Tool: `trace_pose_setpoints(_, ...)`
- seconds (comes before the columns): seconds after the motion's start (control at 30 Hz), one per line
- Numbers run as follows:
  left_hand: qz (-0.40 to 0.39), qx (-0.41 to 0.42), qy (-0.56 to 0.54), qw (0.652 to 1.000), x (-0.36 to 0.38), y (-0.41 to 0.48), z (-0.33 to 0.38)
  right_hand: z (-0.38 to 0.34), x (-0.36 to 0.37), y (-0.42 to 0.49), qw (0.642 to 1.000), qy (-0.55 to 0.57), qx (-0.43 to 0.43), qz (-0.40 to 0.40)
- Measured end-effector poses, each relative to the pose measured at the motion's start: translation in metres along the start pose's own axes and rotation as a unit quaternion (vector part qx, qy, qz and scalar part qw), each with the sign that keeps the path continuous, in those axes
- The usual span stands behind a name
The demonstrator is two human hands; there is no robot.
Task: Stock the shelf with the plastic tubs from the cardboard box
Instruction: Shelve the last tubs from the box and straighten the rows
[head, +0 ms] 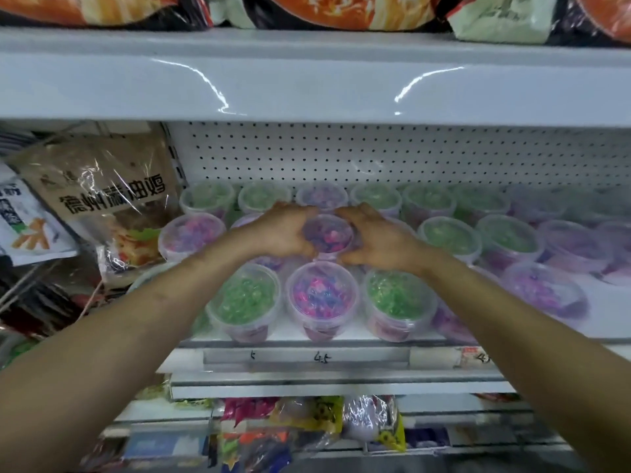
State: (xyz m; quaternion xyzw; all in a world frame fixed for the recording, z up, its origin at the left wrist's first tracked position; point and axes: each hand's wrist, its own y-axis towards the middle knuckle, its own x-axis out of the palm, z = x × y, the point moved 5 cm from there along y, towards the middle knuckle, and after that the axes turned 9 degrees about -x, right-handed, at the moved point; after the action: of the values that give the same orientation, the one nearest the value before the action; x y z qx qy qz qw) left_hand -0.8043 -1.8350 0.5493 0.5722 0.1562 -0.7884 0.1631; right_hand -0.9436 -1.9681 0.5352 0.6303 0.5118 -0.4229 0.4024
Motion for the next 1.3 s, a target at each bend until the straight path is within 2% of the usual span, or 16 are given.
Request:
trace_pose_setpoints(0.1, -0.004, 0.000, -0.012, 1.000, -0.003, -0.001, -0.002, -0.002, 0.002, 0.003, 1.000, 0.004, 0.007, -0.008)
trace_pose_setpoints(0.23, 0.017, -0.038, 0.031, 0.999, 0.002, 0.002, -0.010, 0.000, -0.002, -0.001, 0.998, 0.053, -0.016, -0.020)
trace_pose_setpoints(0.37, 0.026, -0.038, 0.003, 0.999, 0.006, 0.002, -0.011, 0.004, -0.002, 0.001, 0.998, 0.058, -0.011, -0.016)
trace_pose_setpoints(0.57, -0.045, -0.049, -0.113, 0.991, 0.007, 0.001, -0.025, -0.003, -0.002, 0.003, 1.000, 0.024, -0.017, 0.001)
trace_pose_setpoints(0.73, -0.025, -0.040, -0.085, 0.995, 0.007, -0.001, -0.029, 0.003, -0.003, -0.004, 0.999, 0.040, -0.025, -0.019)
trace_pose_setpoints(0.87, -0.005, -0.018, -0.108, 0.994, 0.010, 0.000, -0.023, 0.004, -0.004, -0.002, 0.998, 0.051, -0.016, -0.016)
trace_pose_setpoints(0.97, -0.036, -0.019, -0.128, 0.991, 0.007, -0.002, -0.029, 0.006, -0.001, 0.001, 0.999, 0.045, -0.008, -0.009)
trace_pose_setpoints(1.17, -0.050, -0.042, -0.012, 0.998, -0.019, -0.026, -0.083, 0.008, 0.007, 0.005, 0.998, 0.037, -0.016, -0.041)
trace_pose_setpoints(1.3, -0.058, -0.095, 0.036, 0.993, -0.020, -0.041, -0.112, 0.004, 0.009, 0.012, 0.997, 0.033, -0.027, -0.061)
